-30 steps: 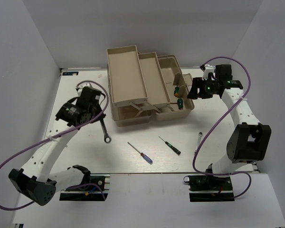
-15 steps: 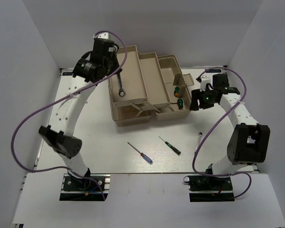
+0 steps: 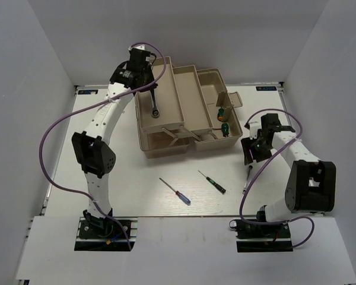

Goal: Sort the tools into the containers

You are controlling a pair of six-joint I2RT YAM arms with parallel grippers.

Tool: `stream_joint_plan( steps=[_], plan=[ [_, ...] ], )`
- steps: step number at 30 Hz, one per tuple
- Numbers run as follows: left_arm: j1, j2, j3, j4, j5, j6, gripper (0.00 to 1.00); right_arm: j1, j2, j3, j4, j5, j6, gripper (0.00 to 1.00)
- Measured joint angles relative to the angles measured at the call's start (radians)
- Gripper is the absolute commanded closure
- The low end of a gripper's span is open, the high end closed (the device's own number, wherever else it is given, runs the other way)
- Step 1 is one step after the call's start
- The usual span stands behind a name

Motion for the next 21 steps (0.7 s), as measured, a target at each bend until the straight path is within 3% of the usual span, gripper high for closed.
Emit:
stream_joint_plan(
  steps=[3,7,11,13,17,20,21],
  plan=[
    [0.016,0.025,0.007,0.000,0.028,0.002,0.82,0.001,0.000,-0.058,-0.030,0.013,0.024,0.37],
    [0.035,0.040,0.035,0.004,0.066,0.003,0.41,0.015,0.003,-0.103,-0.051,0.037,0.062,0.38],
    [0.046,0.041,0.091,0.030,0.090,0.006,0.19,0.035,0.012,-0.122,-0.049,0.055,0.111,0.38],
    [0.051,0.037,0.109,0.048,0.095,0.010,0.11,0.045,0.018,-0.133,-0.047,0.056,0.136,0.39],
    [0.055,0.010,0.110,0.047,0.098,0.027,0.08,0.070,0.048,-0.159,-0.037,0.075,0.197,0.43],
    [0.051,-0.054,0.070,0.037,0.095,0.044,0.08,0.087,0.064,-0.158,-0.041,0.112,0.260,0.50],
    [0.048,-0.093,0.037,0.030,0.093,0.051,0.08,0.090,0.070,-0.153,-0.043,0.123,0.284,0.57]
  ],
)
